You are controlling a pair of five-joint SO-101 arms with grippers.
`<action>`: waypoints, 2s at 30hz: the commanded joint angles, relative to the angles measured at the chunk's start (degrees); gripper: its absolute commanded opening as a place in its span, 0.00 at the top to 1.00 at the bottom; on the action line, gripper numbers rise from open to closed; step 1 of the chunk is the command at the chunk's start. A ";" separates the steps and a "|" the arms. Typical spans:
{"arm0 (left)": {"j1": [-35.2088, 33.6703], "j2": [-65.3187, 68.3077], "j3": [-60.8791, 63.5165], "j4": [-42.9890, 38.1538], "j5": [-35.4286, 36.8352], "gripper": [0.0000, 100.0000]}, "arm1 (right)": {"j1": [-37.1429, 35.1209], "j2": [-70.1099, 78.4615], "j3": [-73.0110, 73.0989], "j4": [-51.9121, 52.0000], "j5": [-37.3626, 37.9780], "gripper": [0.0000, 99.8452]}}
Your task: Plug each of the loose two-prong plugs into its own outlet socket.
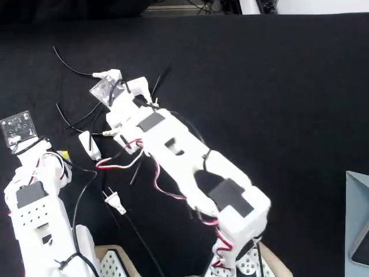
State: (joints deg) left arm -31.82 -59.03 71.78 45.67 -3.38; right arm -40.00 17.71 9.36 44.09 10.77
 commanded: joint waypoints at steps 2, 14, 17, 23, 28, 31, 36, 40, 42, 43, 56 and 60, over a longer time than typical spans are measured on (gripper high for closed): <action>-0.57 -0.88 -0.13 -1.14 0.53 0.80 | -0.97 3.21 -7.87 -0.88 0.44 0.80; -0.57 -0.53 -0.04 -1.14 0.53 0.80 | -4.31 11.47 -15.69 -0.88 0.44 0.80; -0.57 -0.53 -0.04 -1.14 0.53 0.80 | -3.25 14.64 -18.42 -0.79 0.44 0.80; -0.40 -0.44 -0.04 -1.14 0.53 0.80 | -2.29 17.89 -20.70 0.53 0.44 0.82; -0.31 -0.44 -0.04 -1.14 0.53 0.80 | -2.29 17.89 -21.32 3.34 0.53 0.98; -0.22 -0.44 -0.04 -1.14 0.53 0.80 | -2.02 17.63 -21.85 6.51 2.02 0.99; -0.13 -0.88 0.84 -1.14 0.44 0.80 | -1.85 12.44 -21.76 14.24 1.67 0.99; -0.13 -0.88 0.84 -1.14 0.44 0.80 | -1.41 6.37 -21.41 24.00 1.58 0.99; -0.13 -0.88 0.84 -1.14 0.44 0.80 | -1.41 3.30 -19.12 27.60 1.58 0.99; -0.13 -0.88 0.84 -1.14 0.53 0.80 | -1.41 1.45 -17.45 28.66 1.58 0.99; -0.13 -0.88 0.92 -1.14 0.53 0.80 | -1.05 -29.32 25.63 16.97 -5.27 0.99; -0.13 -0.88 0.92 -1.14 0.53 0.80 | 0.00 -29.49 31.78 13.54 -7.82 0.98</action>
State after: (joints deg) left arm -31.82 -59.03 73.01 45.67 -3.38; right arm -41.76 -9.54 38.73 60.44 4.70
